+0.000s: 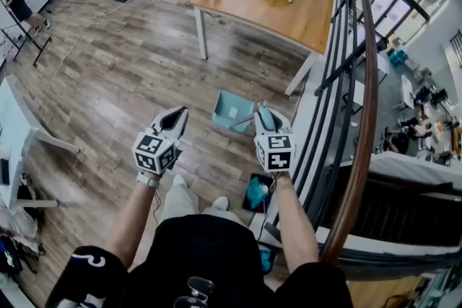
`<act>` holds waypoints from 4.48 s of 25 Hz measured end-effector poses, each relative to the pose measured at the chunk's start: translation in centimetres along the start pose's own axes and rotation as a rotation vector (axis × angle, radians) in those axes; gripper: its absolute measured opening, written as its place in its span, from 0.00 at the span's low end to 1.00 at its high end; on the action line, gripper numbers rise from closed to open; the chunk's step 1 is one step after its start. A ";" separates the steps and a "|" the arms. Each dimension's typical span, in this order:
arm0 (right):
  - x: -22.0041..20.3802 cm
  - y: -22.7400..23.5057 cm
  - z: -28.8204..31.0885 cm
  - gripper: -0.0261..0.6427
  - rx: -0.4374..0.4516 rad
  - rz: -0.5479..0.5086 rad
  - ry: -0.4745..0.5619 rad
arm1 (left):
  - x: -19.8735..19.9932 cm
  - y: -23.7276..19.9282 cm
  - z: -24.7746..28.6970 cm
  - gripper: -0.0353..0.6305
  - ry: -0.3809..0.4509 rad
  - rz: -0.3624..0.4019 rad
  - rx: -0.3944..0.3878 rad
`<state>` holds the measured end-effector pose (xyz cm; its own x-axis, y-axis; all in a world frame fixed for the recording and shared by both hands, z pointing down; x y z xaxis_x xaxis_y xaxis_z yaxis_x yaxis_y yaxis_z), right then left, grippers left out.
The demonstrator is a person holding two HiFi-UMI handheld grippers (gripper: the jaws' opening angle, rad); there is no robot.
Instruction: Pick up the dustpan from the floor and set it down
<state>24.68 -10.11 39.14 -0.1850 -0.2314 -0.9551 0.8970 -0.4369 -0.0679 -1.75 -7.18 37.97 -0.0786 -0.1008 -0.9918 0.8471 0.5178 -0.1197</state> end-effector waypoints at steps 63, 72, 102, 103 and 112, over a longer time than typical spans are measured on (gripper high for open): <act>-39.1 -15.7 23.2 0.19 0.111 0.006 -0.471 | -30.8 -14.0 4.8 0.05 -0.364 -0.267 -0.076; -40.6 -16.6 21.4 0.26 0.158 0.017 -0.549 | -31.7 -13.8 3.9 0.05 -0.391 -0.273 -0.067; -27.2 -13.4 17.6 0.32 0.173 0.135 -0.298 | -25.4 -13.1 1.3 0.05 -0.334 -0.226 -0.015; -25.8 -13.1 17.1 0.30 0.165 0.138 -0.268 | -24.4 -13.0 1.1 0.05 -0.317 -0.217 -0.012; -13.5 -9.6 9.8 0.05 0.083 0.136 0.002 | -14.9 -10.1 -1.7 0.05 -0.170 -0.162 0.011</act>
<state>14.63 -11.32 55.50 -0.0635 -0.2919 -0.9543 0.8772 -0.4724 0.0861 -10.07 -9.46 53.85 -0.1250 -0.3239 -0.9378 0.8361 0.4744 -0.2753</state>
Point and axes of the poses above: the fingertips, and each gripper's own axes: z forward along the fingers, y to its right, x out of its top, the point moved 5 cm from there along -z, backward along the fingers, and after that the axes turned 8 degrees about y, right-handed, at the moved point
